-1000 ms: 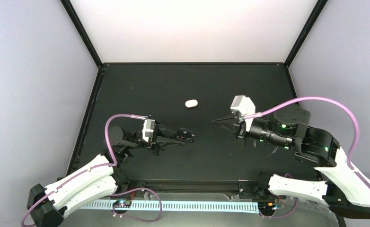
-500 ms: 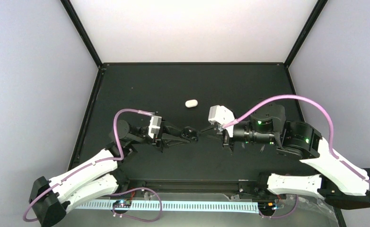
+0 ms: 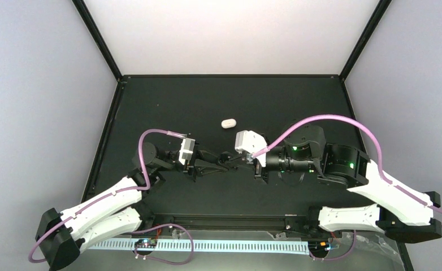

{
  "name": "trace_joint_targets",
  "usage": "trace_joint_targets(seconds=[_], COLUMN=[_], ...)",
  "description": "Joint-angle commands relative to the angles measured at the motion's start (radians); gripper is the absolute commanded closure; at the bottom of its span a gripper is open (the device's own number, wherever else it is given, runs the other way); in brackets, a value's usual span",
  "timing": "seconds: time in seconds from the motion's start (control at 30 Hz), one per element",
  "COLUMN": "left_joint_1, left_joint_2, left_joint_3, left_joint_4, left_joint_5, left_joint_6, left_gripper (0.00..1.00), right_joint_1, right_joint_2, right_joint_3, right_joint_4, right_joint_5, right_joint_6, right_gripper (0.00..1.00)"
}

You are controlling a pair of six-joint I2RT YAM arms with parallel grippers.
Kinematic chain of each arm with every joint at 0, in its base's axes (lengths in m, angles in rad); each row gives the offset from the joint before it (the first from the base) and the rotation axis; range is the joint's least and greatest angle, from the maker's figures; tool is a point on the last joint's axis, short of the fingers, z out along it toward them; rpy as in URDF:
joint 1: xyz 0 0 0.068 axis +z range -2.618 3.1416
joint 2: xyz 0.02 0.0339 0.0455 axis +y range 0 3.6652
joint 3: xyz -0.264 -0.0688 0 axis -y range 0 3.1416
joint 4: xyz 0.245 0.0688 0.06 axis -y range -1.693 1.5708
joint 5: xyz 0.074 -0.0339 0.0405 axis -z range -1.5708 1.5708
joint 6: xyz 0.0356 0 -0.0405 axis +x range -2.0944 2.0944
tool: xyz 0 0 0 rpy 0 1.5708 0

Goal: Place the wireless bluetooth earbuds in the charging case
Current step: Place the earbud in the charging case.

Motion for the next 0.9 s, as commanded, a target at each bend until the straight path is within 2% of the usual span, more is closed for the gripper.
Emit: trace_joint_targets(seconds=[0.0, 0.87], left_joint_1=[-0.005, -0.008], left_joint_2=[0.004, -0.026], left_joint_3=[0.042, 0.035], left_joint_4=[0.054, 0.043], left_joint_5=[0.025, 0.022], left_joint_6=[-0.007, -0.012], left_gripper=[0.98, 0.98], right_joint_1=[0.020, 0.071], right_joint_2=[0.005, 0.060], right_joint_3=[-0.009, -0.027], right_joint_4=[0.064, 0.046], right_joint_5=[0.059, 0.192], right_joint_6=[-0.018, -0.041], right_gripper=[0.99, 0.99])
